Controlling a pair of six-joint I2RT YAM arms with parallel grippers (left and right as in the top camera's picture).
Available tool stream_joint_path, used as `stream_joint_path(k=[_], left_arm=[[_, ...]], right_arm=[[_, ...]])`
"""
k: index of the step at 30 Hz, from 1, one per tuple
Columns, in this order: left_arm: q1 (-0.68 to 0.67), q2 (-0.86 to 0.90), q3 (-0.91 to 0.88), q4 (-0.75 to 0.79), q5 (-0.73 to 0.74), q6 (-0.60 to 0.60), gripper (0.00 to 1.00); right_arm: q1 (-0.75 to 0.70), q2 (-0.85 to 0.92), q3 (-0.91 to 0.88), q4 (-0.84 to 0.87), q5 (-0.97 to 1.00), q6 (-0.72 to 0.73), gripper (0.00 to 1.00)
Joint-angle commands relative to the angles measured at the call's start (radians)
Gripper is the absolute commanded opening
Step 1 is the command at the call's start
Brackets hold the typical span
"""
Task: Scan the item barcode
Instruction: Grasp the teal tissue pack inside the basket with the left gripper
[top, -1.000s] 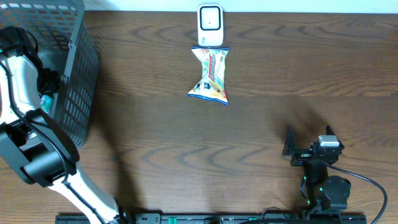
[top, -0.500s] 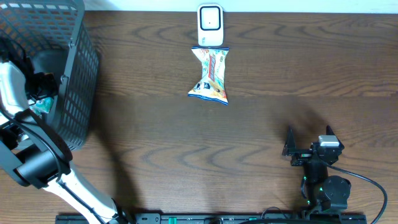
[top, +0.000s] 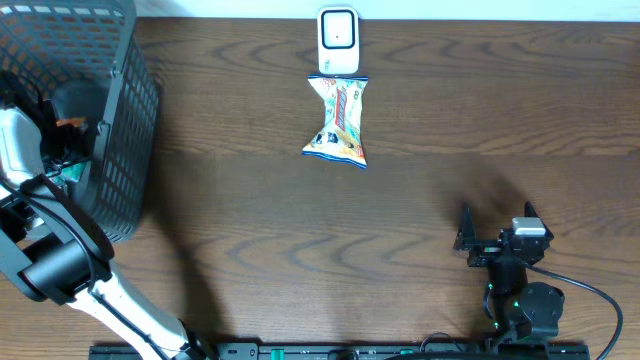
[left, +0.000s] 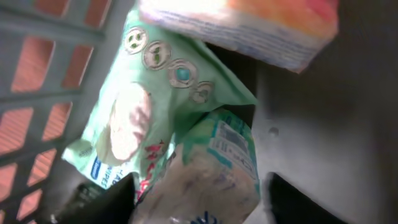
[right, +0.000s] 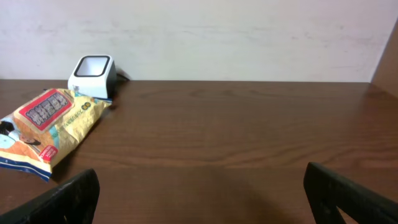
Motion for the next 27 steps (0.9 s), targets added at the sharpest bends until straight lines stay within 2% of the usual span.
stream_joint_path(k=[1,7,12,18,21,24,27], left_arm=[[0.002,0.014,-0.004,0.001,0.008,-0.003,0.42],[0.002,-0.025,-0.003,0.004,0.008,-0.025,0.08],[0.001,-0.116,-0.003,0.003,0.008,-0.041,0.08],[-0.001,-0.3,-0.003,0.026,0.021,-0.196,0.07],[-0.001,-0.41,-0.003,0.039,0.166,-0.218,0.07],[-0.001,-0.515,-0.003,0.079,0.402,-0.229,0.08],[-0.005,-0.6,-0.003,0.143,0.571,-0.388,0.07]], right_arm=[[-0.003,-0.006,-0.002,-0.004,0.008,0.01,0.99],[-0.003,-0.006,-0.002,-0.004,0.007,0.011,0.99],[-0.003,-0.006,-0.002,-0.005,0.007,0.011,0.99],[-0.003,-0.006,-0.002,-0.004,0.008,0.011,0.99],[-0.003,-0.006,-0.002,-0.005,0.008,0.011,0.99],[-0.003,-0.006,-0.002,-0.005,0.008,0.01,0.99],[-0.003,-0.006,-0.002,-0.004,0.008,0.01,0.99]])
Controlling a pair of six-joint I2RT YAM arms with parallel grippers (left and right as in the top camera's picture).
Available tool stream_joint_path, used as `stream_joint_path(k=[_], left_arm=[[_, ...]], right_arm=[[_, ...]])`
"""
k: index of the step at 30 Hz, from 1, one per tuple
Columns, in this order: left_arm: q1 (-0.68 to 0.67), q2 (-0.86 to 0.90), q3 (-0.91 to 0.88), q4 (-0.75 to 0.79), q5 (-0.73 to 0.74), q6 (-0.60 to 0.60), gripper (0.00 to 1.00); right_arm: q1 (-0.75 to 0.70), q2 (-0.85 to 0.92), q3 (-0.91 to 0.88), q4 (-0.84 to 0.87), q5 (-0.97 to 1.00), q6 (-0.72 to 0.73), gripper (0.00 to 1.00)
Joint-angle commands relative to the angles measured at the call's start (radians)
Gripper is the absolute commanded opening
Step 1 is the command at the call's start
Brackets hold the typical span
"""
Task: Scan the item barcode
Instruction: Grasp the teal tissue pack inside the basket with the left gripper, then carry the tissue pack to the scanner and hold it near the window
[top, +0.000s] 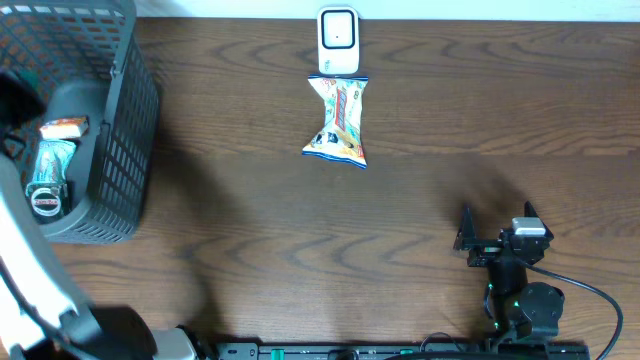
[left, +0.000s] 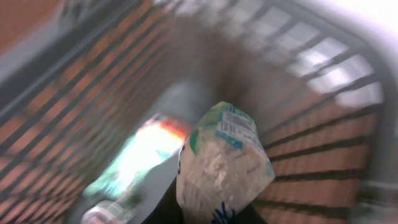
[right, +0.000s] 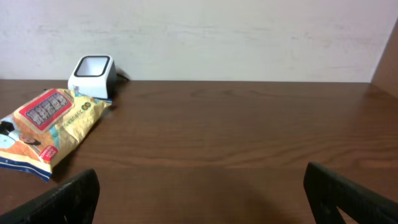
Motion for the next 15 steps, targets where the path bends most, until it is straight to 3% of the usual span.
stream_joint_path(k=[1,4,6,11,15], left_arm=[[-0.008,-0.084,0.008,0.054,0.292,-0.24,0.07],[-0.047,-0.137,0.008,0.111,0.354,-0.454,0.08],[-0.096,-0.155,0.008,0.126,0.373,-0.512,0.08],[-0.323,-0.134,0.008,0.122,0.363,-0.468,0.08],[-0.478,-0.067,0.008,0.108,0.222,-0.454,0.07]], right_arm=[[-0.003,-0.006,-0.002,-0.005,0.008,0.011,0.99],[-0.003,-0.006,-0.002,-0.004,0.008,0.011,0.99],[-0.003,-0.006,-0.002,-0.005,0.008,0.011,0.99],[-0.003,-0.006,-0.002,-0.004,0.008,0.011,0.99],[-0.003,-0.006,-0.002,-0.005,0.008,0.011,0.99]])
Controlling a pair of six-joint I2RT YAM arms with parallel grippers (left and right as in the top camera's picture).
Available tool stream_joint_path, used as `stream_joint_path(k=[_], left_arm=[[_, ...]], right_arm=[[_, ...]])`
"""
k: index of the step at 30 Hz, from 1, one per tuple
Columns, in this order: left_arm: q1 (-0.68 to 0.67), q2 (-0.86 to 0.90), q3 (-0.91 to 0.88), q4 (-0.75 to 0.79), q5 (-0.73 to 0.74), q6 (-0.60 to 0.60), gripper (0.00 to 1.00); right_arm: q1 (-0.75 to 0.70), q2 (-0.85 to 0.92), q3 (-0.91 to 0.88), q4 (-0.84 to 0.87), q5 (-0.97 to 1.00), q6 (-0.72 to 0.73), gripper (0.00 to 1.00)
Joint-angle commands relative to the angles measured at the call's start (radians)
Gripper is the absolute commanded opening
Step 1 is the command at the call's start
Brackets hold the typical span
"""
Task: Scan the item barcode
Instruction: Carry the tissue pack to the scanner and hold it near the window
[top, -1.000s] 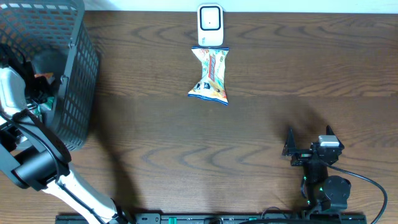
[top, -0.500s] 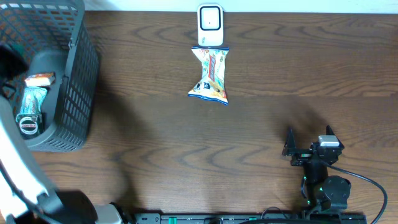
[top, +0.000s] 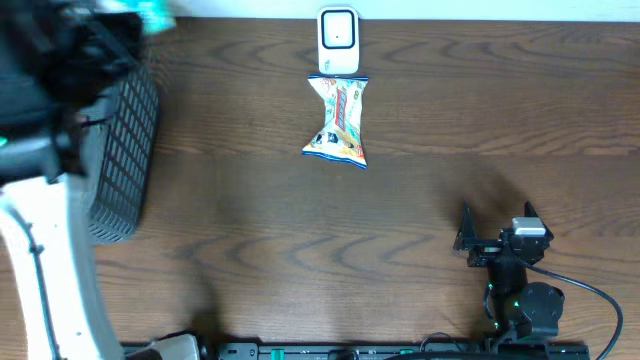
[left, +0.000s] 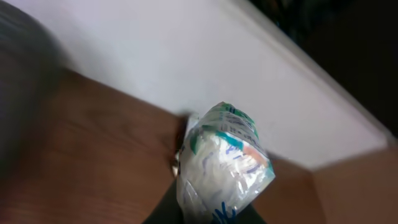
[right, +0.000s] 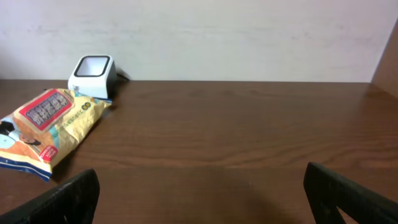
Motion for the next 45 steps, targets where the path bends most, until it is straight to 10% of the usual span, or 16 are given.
stream_joint_path(k=[1,24,29,45], left_arm=[[-0.145,0.082,0.008,-0.015,-0.138,-0.008,0.07],[-0.492,0.616,0.008,-0.038,-0.46,0.06,0.09],[-0.494,0.642,0.008,-0.069,-0.459,0.06,0.4],[-0.492,0.521,0.014,-0.172,-0.46,0.098,0.41]], right_arm=[[-0.003,-0.006,-0.002,-0.004,0.008,0.011,0.99],[-0.003,-0.006,-0.002,-0.005,0.008,0.011,0.99],[-0.003,-0.006,-0.002,-0.004,0.008,0.011,0.99],[-0.003,-0.006,-0.002,-0.004,0.008,0.011,0.99]])
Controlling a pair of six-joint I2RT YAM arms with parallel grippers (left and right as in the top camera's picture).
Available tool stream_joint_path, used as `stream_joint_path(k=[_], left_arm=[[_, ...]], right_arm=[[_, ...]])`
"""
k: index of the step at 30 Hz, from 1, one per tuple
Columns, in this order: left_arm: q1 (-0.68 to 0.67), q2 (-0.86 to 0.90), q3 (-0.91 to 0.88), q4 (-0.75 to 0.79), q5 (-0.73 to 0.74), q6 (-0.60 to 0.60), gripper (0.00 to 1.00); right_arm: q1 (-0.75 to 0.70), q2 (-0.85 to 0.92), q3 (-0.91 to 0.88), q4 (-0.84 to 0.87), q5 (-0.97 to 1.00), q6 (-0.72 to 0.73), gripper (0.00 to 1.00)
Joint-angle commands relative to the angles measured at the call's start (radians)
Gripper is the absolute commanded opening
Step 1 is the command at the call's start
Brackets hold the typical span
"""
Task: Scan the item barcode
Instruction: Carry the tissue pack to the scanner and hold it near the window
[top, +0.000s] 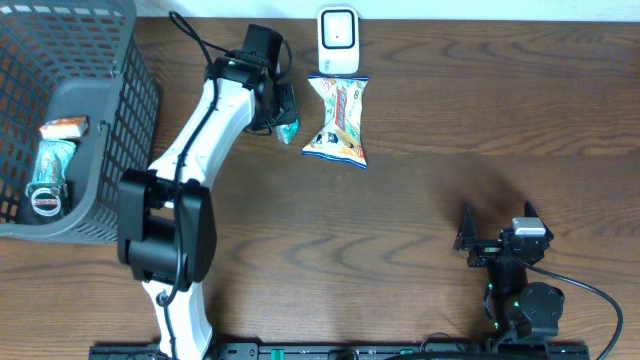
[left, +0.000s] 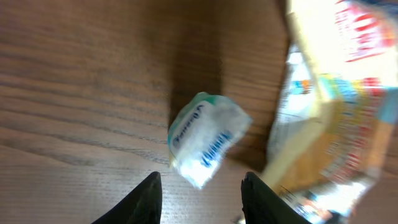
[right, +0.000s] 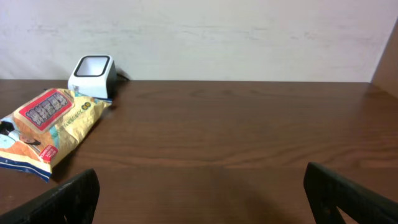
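Note:
A small white-and-green packet (left: 205, 140) lies on the wooden table, just left of the yellow snack bag (left: 329, 106). In the overhead view this packet (top: 288, 131) sits below and left of the white barcode scanner (top: 338, 38), which stands at the table's far edge. My left gripper (left: 200, 199) hovers right over the packet, open, and the packet lies beyond its fingertips. From above, the left gripper (top: 282, 106) is beside the yellow bag (top: 340, 120). My right gripper (right: 199, 199) rests open near the front right (top: 497, 228), holding nothing.
A dark mesh basket (top: 125, 120) stands at the far left; inside it are an orange-white packet (top: 63, 127), a green packet (top: 50, 160) and a round item (top: 45, 200). The left arm (top: 190, 160) stretches diagonally across the table's left half.
My left gripper held the packet up in the air by the basket; now it is low over the table beside the yellow bag, open, and the packet lies on the wood.
My left gripper was down in the basket among the packets. Then it was shut on the white-and-green packet above the basket floor, then held it high by the wall. Now the packet lies released next to the yellow bag. The right arm has stayed still.

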Motion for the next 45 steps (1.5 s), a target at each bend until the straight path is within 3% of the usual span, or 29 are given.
stream_joint_path(k=[1,3,8,21,25,31,42,45], left_arm=[[0.001,-0.132,0.014,-0.006,-0.018,0.036,0.41],[0.001,-0.163,0.014,-0.007,-0.017,0.035,0.36],[-0.003,-0.177,0.012,-0.019,-0.016,0.034,0.08],[-0.053,0.031,-0.018,0.018,-0.022,0.035,0.07],[-0.048,0.071,-0.018,0.044,-0.1,0.035,0.08],[-0.042,0.074,-0.018,0.073,-0.249,0.035,0.08],[-0.037,-0.009,0.019,0.092,-0.249,0.035,0.09],[-0.032,-0.091,0.019,0.092,-0.249,0.036,0.31]], right_arm=[[-0.003,-0.006,-0.002,-0.004,0.008,0.011,0.99],[-0.003,-0.006,-0.002,-0.005,0.008,0.011,0.99],[-0.003,-0.006,-0.002,-0.004,0.008,0.011,0.99],[-0.003,-0.006,-0.002,-0.004,0.008,0.011,0.99],[-0.003,-0.006,-0.002,-0.004,0.008,0.011,0.99],[-0.003,-0.006,-0.002,-0.004,0.008,0.011,0.99],[-0.003,-0.006,-0.002,-0.004,0.008,0.011,0.99],[-0.003,-0.006,-0.002,-0.004,0.008,0.011,0.99]])
